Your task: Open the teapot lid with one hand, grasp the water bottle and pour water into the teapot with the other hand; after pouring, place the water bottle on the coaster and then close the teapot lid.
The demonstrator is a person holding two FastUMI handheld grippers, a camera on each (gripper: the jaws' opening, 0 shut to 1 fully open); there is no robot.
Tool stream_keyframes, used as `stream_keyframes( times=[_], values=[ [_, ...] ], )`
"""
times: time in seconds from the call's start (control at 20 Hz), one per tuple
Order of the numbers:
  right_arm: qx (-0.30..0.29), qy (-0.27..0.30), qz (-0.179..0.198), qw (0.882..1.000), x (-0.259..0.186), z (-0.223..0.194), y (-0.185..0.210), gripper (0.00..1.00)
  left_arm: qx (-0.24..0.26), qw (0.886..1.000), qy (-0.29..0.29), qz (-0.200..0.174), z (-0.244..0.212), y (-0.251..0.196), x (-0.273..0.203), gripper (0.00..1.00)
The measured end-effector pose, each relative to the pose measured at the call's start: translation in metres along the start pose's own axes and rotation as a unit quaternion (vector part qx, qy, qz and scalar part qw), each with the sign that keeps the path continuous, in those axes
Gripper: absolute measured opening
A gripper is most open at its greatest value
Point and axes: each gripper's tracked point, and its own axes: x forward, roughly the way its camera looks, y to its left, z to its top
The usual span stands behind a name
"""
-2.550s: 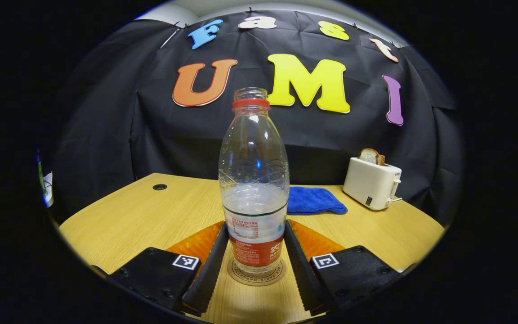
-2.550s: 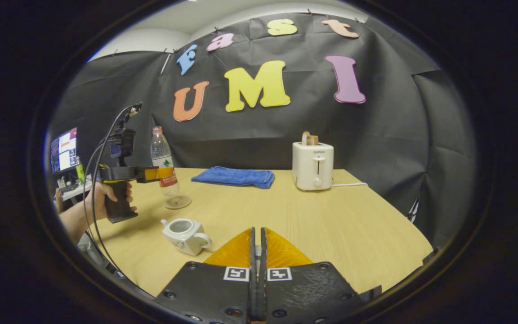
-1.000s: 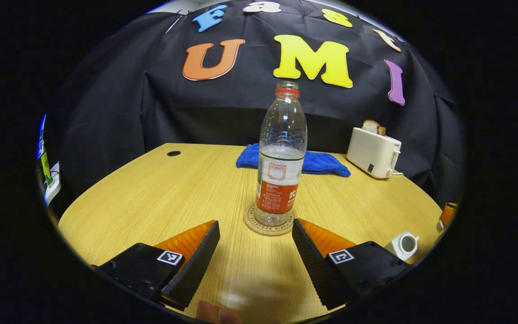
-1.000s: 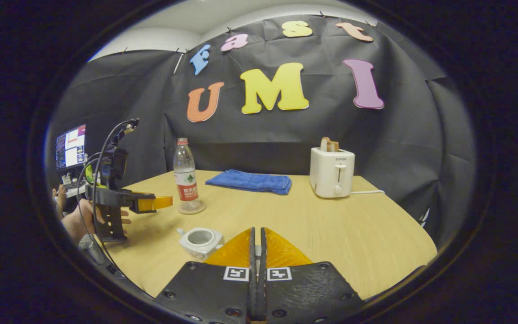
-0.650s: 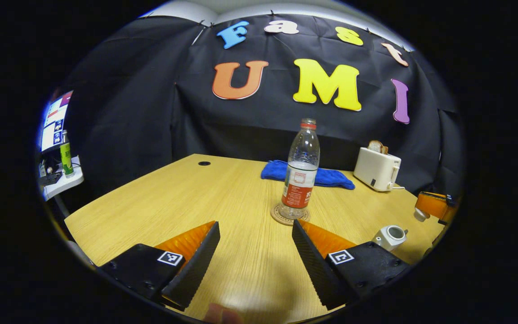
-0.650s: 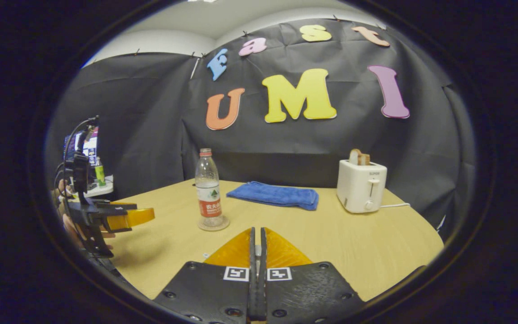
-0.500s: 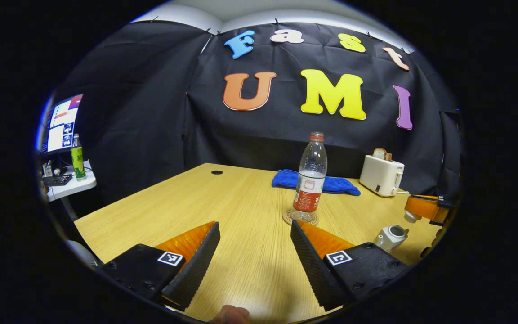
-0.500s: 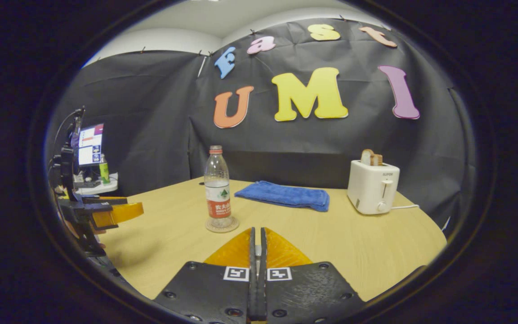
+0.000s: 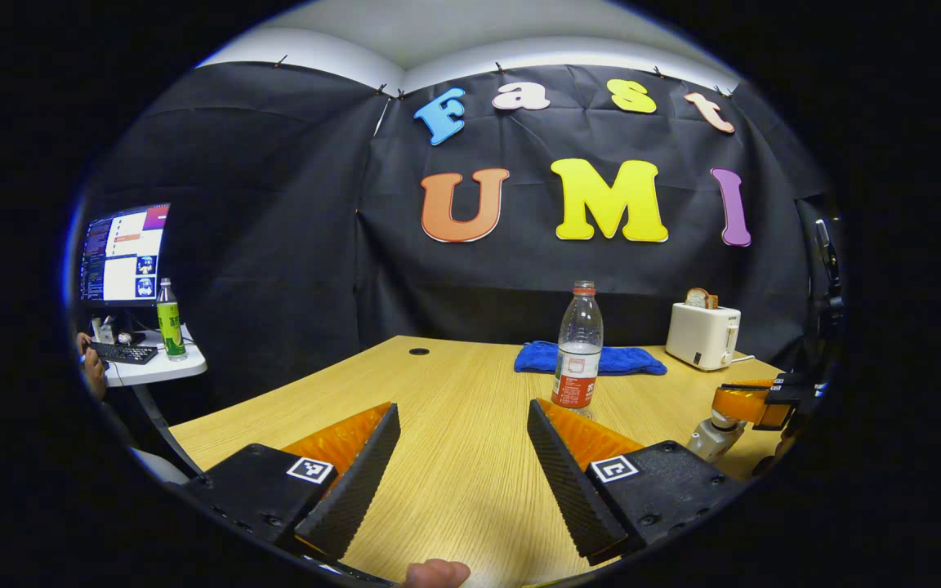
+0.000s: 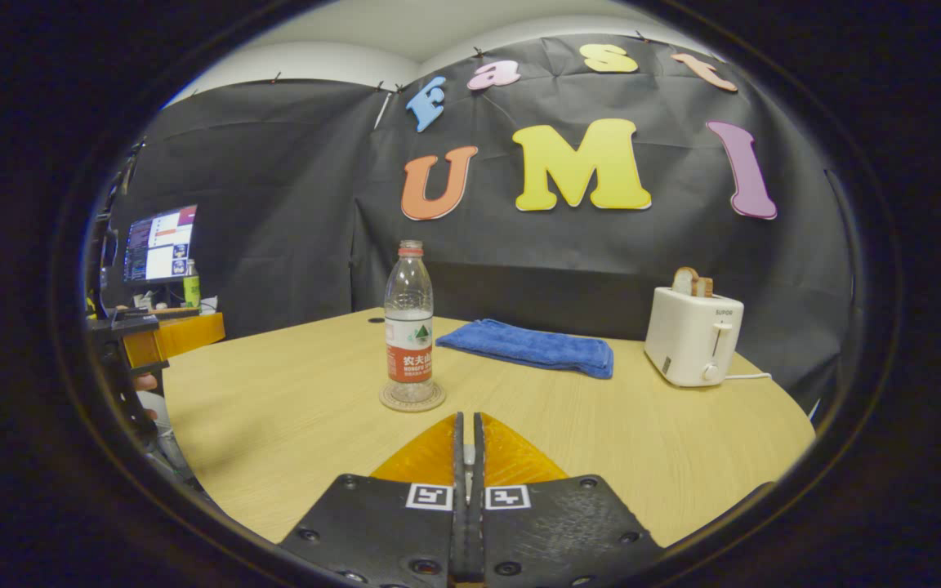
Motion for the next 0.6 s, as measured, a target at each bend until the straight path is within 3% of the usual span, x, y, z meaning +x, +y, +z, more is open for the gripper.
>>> stream_keyframes(
  times=[0.5,0.6],
  values=[
    [0.002,-0.008,-0.001,1.0,-0.002,-0.012,-0.002,0.0,-0.004,1.0,0.002,-0.004,0.006,-0.013,-0.003,0.99],
    [0.0,-0.01,-0.003,1.0,-0.004,-0.01,-0.002,0.04,-0.008,1.0,-0.006,-0.008,0.015,-0.023,-0.004,0.99]
  ],
)
